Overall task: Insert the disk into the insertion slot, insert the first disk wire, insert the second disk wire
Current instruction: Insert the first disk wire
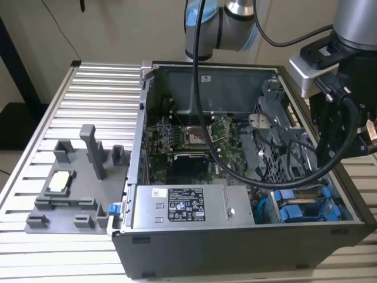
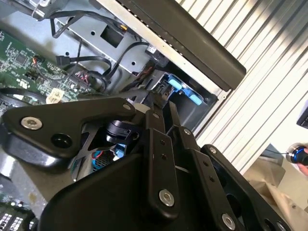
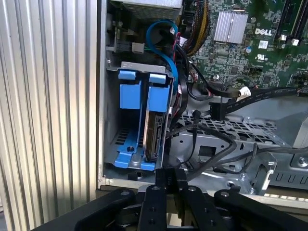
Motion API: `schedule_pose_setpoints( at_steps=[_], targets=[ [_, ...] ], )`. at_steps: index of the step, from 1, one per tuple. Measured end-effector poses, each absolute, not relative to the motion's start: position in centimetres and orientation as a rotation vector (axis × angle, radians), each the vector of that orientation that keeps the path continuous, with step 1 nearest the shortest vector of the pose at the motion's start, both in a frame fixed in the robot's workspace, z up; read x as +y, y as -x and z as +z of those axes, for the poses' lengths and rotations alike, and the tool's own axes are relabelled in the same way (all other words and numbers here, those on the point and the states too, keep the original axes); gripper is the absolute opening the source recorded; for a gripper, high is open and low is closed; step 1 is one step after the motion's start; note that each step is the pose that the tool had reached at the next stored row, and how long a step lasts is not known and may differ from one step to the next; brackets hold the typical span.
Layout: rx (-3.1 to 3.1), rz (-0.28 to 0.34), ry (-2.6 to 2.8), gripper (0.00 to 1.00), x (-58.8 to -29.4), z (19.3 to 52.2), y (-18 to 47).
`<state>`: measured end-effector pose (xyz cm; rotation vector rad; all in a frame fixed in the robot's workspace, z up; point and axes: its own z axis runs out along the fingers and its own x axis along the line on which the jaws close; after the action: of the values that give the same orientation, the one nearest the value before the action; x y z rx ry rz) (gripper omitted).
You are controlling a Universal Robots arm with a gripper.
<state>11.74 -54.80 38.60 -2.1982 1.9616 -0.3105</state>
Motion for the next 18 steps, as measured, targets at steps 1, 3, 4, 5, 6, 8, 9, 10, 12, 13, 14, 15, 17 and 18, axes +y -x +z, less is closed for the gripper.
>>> schedule_pose_setpoints(
  at_steps=[1, 3, 4, 5, 6, 8, 9, 10, 12, 13, 14, 15, 17, 18],
  targets=[
    [1.962, -0.31, 2.198, 0.19, -54.8, 38.6, -11.7],
    [1.962, -0.309, 2.199, 0.19, -54.8, 38.6, -11.8],
    [1.964, -0.306, 2.201, 0.19, -54.8, 38.6, -11.9],
    [1.966, -0.302, 2.203, 0.19, -54.8, 38.6, -12.0],
    [1.968, -0.299, 2.205, 0.19, -54.8, 38.6, -12.2],
    [1.973, -0.287, 2.211, 0.19, -54.8, 38.5, -12.5],
    [1.976, -0.28, 2.215, 0.19, -54.9, 38.4, -12.7],
    [1.98, -0.274, 2.218, 0.19, -54.9, 38.4, -12.9],
    [1.986, -0.259, 2.226, 0.19, -55.0, 38.3, -13.2],
    [1.99, -0.253, 2.23, 0.19, -55.0, 38.3, -13.4],
    [1.992, -0.247, 2.233, 0.19, -55.0, 38.3, -13.6],
    [1.995, -0.242, 2.236, 0.19, -55.1, 38.2, -13.9],
    [1.998, -0.234, 2.24, 0.19, -55.1, 38.2, -14.4],
    [2.0, -0.231, 2.241, 0.19, -55.2, 38.2, -14.6]
  ],
)
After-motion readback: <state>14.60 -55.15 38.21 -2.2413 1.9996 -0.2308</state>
